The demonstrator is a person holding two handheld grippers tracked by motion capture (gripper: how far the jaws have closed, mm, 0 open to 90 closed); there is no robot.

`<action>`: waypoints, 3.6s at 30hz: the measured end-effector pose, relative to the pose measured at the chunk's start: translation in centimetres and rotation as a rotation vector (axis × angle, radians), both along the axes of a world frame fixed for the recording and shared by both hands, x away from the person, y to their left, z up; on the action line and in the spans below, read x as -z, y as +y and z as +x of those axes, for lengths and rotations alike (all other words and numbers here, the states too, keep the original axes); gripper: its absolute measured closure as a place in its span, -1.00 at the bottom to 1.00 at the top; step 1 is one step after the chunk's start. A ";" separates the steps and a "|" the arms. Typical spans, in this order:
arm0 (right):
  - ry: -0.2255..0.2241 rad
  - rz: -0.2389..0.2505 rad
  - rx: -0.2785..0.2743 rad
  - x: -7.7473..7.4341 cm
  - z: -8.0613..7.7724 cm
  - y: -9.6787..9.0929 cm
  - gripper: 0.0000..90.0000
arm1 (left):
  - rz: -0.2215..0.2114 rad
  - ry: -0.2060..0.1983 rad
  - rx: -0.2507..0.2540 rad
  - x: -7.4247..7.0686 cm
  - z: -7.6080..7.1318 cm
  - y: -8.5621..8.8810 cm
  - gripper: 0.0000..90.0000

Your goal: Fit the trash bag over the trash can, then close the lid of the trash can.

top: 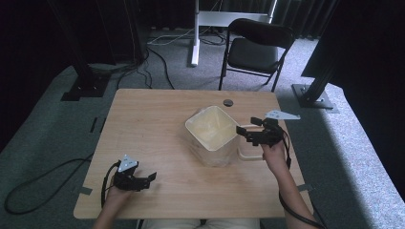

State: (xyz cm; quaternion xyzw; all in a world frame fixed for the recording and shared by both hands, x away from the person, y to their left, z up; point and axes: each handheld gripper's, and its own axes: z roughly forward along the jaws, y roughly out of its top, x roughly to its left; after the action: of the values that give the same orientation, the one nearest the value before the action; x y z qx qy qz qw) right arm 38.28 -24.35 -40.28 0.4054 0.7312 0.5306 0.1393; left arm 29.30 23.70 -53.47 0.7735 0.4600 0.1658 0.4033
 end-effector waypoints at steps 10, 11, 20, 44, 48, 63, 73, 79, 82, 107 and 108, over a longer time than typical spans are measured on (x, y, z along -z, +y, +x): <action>0.061 -0.009 0.137 3.2 -0.8 -4.6 -0.74 | 0.003 0.004 -0.002 0.1 -0.1 0.3 -0.80; 0.067 -0.024 0.153 3.5 -0.9 -4.9 -0.74 | 0.001 0.002 0.000 0.1 -0.1 0.3 -0.80; 0.110 -0.019 0.204 6.0 -2.0 -8.3 -0.74 | -0.005 -0.006 -0.002 0.0 -0.5 0.5 -0.80; 0.238 -0.108 0.377 12.7 -3.3 -12.5 -0.57 | 0.001 -0.011 -0.016 0.3 -0.9 0.6 -0.80; 0.256 -0.124 0.392 13.1 -2.0 -12.4 -0.51 | 0.002 -0.011 -0.014 0.4 -1.0 0.6 -0.80; 0.269 -0.271 0.436 13.7 0.6 -10.6 -0.02 | 0.078 0.002 -0.031 0.8 -0.8 0.6 -1.00; 0.251 -0.360 0.502 13.6 0.9 -9.9 0.66 | 0.066 0.013 -0.020 0.8 -0.7 0.5 -1.00; 0.262 -0.371 0.520 13.4 1.2 -9.9 0.78 | 0.059 0.020 -0.005 0.9 -0.6 0.5 -1.00; 0.274 -0.350 0.542 13.3 1.2 -10.2 0.79 | 0.058 0.023 0.003 0.9 -0.5 0.4 -1.00; 0.123 -0.221 0.600 4.2 0.9 -12.7 0.79 | 0.089 0.038 0.019 0.9 -0.4 -0.1 -1.00; 0.114 -0.221 0.595 3.8 1.0 -12.5 0.79 | 0.090 0.037 0.020 0.9 -0.4 -0.1 -1.00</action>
State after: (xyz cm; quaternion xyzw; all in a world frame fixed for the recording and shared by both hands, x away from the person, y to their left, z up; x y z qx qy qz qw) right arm 39.27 -36.88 -44.09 0.6130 0.6404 0.3603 0.2903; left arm 28.94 23.55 -54.42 0.7984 0.4517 0.1677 0.3610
